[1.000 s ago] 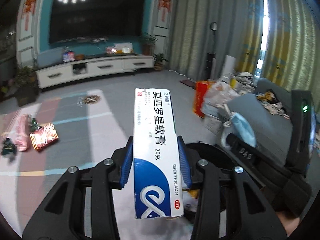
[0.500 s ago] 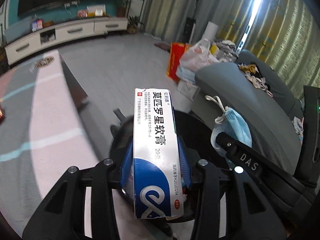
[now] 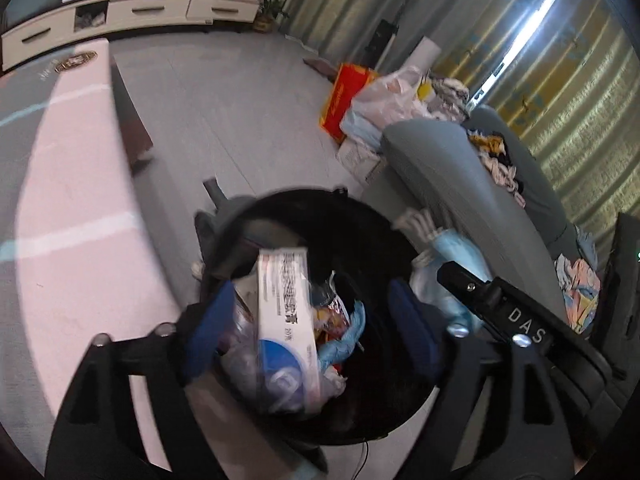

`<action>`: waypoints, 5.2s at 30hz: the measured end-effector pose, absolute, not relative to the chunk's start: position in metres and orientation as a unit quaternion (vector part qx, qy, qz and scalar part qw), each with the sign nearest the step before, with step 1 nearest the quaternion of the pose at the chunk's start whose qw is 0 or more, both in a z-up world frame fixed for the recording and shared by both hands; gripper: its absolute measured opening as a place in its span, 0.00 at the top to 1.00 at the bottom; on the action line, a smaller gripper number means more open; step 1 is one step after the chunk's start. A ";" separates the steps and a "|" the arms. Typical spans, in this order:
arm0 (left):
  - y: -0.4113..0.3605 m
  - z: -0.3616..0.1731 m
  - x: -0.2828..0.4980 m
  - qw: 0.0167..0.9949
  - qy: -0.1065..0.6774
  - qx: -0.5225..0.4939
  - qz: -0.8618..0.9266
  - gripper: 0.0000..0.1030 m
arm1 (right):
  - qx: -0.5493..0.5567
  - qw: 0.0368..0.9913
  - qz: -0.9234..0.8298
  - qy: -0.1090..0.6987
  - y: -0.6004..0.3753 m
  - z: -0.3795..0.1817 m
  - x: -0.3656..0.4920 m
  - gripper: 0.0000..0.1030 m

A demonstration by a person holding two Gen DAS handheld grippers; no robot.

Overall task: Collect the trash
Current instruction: 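Open both tools to drop the ointment box and mask into the bin, then grasp the dark green bag with the left tool while the right tool grasps the red box, then lift and carry the dark green bag and red box over the bin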

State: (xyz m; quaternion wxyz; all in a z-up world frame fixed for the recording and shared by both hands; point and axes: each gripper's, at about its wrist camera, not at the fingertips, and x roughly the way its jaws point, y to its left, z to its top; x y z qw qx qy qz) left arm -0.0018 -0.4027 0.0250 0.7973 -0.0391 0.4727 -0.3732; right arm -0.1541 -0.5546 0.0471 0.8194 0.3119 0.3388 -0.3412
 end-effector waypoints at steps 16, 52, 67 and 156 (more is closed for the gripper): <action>-0.141 0.101 0.042 0.914 0.370 -0.107 -0.128 0.03 | 0.251 0.876 -0.271 0.310 -0.489 0.095 -0.107 0.06; 0.077 0.007 0.150 0.884 0.412 -0.218 -0.028 0.57 | 0.338 0.761 -0.095 0.546 -0.199 0.015 0.178 0.13; 0.079 0.054 0.117 0.906 0.369 -0.206 -0.003 0.59 | 0.215 0.808 -0.126 0.534 -0.174 0.015 0.185 0.42; -0.342 0.051 -0.029 0.812 0.435 -0.057 -0.385 0.59 | 0.267 0.832 -0.352 0.336 -0.523 0.054 -0.145 0.42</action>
